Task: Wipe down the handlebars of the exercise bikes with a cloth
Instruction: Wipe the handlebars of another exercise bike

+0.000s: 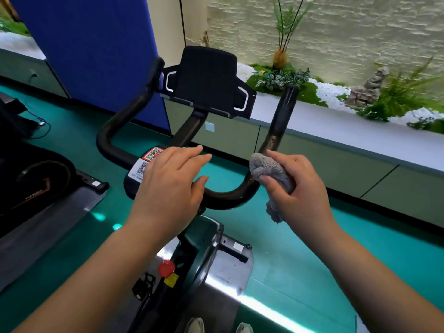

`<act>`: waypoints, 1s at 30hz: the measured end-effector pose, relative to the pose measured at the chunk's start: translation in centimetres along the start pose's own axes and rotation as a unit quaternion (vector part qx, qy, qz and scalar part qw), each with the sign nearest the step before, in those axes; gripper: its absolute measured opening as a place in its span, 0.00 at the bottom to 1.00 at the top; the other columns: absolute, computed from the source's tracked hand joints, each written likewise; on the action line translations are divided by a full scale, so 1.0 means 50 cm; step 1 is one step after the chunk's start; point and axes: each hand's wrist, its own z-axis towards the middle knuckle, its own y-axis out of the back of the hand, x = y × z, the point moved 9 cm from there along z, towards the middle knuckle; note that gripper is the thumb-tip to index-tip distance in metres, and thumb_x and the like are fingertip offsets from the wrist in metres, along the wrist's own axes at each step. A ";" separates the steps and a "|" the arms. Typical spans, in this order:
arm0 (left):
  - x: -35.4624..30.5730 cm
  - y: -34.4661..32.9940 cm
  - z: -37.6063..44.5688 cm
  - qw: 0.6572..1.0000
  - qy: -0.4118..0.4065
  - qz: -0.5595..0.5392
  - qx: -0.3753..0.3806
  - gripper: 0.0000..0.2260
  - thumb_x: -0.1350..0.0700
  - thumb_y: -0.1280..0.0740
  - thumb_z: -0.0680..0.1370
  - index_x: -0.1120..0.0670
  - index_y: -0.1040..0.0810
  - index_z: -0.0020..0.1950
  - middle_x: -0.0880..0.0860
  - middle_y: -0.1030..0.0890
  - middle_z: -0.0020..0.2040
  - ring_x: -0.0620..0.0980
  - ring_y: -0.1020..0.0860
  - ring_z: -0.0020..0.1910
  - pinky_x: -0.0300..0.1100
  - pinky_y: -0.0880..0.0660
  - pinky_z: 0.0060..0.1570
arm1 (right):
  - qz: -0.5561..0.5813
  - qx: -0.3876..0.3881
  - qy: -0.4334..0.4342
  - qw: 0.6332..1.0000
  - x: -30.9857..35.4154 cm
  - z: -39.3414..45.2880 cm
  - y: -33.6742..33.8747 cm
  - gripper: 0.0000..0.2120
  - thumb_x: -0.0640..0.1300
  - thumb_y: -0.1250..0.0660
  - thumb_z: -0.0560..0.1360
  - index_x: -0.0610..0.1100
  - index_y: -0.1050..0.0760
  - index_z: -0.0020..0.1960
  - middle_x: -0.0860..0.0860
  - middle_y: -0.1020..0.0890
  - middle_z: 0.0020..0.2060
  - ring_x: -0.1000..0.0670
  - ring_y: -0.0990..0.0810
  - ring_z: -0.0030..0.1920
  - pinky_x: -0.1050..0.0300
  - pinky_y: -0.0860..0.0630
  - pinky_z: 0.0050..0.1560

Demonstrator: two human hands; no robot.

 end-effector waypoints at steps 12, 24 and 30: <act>0.047 -0.037 0.036 0.995 -0.083 -0.028 0.047 0.15 0.51 0.37 0.75 0.52 0.21 0.60 0.49 0.23 0.63 0.52 0.29 0.63 0.49 0.36 0.63 | -0.075 -0.066 -0.008 0.995 -0.006 -0.002 -0.041 0.12 0.42 0.27 0.72 0.50 0.18 0.55 0.51 0.29 0.43 0.56 0.28 0.41 0.68 0.30 0.43; 0.020 -0.089 0.052 0.984 -0.148 -0.051 0.082 0.18 0.47 0.42 0.75 0.51 0.20 0.59 0.49 0.22 0.62 0.53 0.26 0.61 0.55 0.29 0.59 | -0.057 -0.101 -0.062 0.991 -0.033 0.007 -0.037 0.12 0.44 0.27 0.72 0.59 0.21 0.52 0.55 0.31 0.42 0.55 0.28 0.36 0.64 0.31 0.34; 0.064 -0.087 0.102 0.994 -0.075 0.013 0.080 0.21 0.44 0.39 0.73 0.49 0.23 0.63 0.50 0.25 0.66 0.55 0.29 0.65 0.59 0.37 0.65 | -0.041 -0.103 -0.070 0.991 -0.040 0.018 -0.033 0.14 0.42 0.28 0.73 0.58 0.21 0.52 0.54 0.30 0.42 0.54 0.26 0.37 0.60 0.27 0.36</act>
